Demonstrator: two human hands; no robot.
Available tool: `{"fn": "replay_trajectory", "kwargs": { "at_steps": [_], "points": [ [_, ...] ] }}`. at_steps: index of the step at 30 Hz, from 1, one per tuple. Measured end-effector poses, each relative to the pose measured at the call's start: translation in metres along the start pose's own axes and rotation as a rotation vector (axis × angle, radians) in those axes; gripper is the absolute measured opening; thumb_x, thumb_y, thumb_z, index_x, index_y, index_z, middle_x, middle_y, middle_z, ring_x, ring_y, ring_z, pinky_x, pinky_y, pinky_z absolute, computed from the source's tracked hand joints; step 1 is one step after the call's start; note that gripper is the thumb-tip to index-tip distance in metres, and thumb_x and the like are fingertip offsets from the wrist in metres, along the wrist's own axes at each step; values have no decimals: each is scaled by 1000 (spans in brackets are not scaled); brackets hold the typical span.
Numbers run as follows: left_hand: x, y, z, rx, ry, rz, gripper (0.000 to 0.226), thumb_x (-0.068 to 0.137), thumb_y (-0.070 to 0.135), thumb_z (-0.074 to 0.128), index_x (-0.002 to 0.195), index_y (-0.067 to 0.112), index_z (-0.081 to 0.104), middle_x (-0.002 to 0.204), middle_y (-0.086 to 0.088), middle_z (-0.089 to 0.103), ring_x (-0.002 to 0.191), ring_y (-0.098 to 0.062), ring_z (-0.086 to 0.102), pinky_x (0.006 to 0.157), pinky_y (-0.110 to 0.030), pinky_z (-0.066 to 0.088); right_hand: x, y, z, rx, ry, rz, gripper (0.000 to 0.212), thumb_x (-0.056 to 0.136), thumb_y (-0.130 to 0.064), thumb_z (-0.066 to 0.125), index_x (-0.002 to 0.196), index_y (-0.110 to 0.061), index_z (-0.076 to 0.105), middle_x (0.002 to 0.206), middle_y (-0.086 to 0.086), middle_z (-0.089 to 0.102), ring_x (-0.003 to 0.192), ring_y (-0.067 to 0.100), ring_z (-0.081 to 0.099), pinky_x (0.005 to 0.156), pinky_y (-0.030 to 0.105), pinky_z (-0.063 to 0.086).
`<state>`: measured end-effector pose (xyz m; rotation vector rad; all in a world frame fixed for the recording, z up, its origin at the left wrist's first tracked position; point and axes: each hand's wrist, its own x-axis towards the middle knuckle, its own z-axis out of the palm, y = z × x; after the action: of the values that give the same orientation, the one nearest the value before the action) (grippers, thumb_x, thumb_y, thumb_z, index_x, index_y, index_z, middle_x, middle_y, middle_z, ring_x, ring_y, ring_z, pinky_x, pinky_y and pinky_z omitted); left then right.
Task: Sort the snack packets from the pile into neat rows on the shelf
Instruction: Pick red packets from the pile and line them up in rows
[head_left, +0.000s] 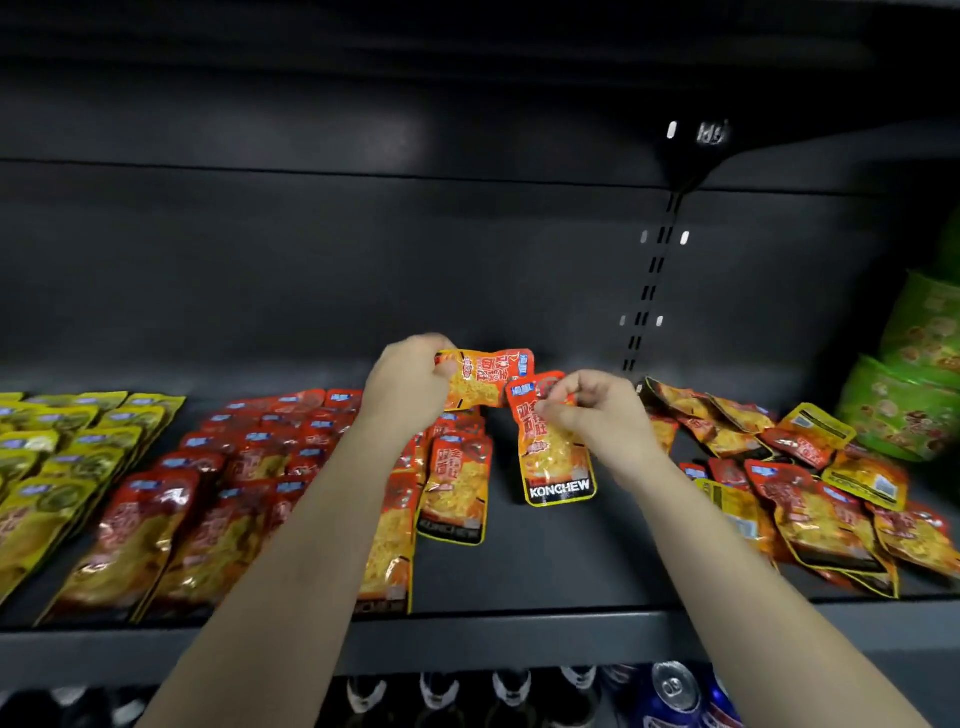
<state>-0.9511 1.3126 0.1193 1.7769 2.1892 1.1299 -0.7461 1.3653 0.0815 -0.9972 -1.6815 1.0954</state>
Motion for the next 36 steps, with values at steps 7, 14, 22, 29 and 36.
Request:
{"fn": "replay_trajectory", "kwargs": {
  "at_steps": [7, 14, 22, 29, 36],
  "points": [
    [-9, -22, -20, 35, 39, -8, 18, 99, 21, 50, 112, 19, 62, 103, -4, 65, 96, -22, 61, 81, -38, 53, -17, -13, 40, 74, -299, 148, 44, 78, -3, 76, 111, -16, 50, 95, 13, 72, 79, 23, 71, 62, 38, 57],
    [-14, -30, -26, 25, 23, 7, 15, 99, 22, 49, 109, 21, 61, 99, -2, 65, 89, -19, 62, 75, -39, 56, -29, -11, 59, -85, -444, 202, 36, 83, -3, 70, 115, -13, 57, 90, 2, 70, 74, 10, 68, 58, 27, 54],
    [-18, -33, -24, 8, 16, 27, 17, 99, 22, 50, 110, 19, 62, 101, -2, 65, 91, -19, 62, 75, -35, 53, -32, -7, 69, -292, -420, 152, 33, 70, -7, 83, 93, -19, 62, 97, -3, 70, 91, 15, 69, 88, 39, 55],
    [-18, -36, -23, 4, 21, 19, 17, 99, 22, 51, 112, 19, 61, 105, -2, 65, 96, -18, 61, 74, -31, 50, -33, -11, 74, -443, -402, 92, 34, 70, -14, 84, 92, -24, 61, 102, -5, 69, 94, 11, 67, 88, 34, 54],
    [-16, -36, -25, 5, 24, 23, 17, 99, 22, 50, 112, 20, 62, 103, -1, 65, 92, -17, 61, 74, -33, 53, -27, -13, 74, -503, -355, 72, 37, 68, -18, 85, 93, -26, 61, 101, -6, 69, 93, 12, 66, 86, 35, 54]
  ]
}}
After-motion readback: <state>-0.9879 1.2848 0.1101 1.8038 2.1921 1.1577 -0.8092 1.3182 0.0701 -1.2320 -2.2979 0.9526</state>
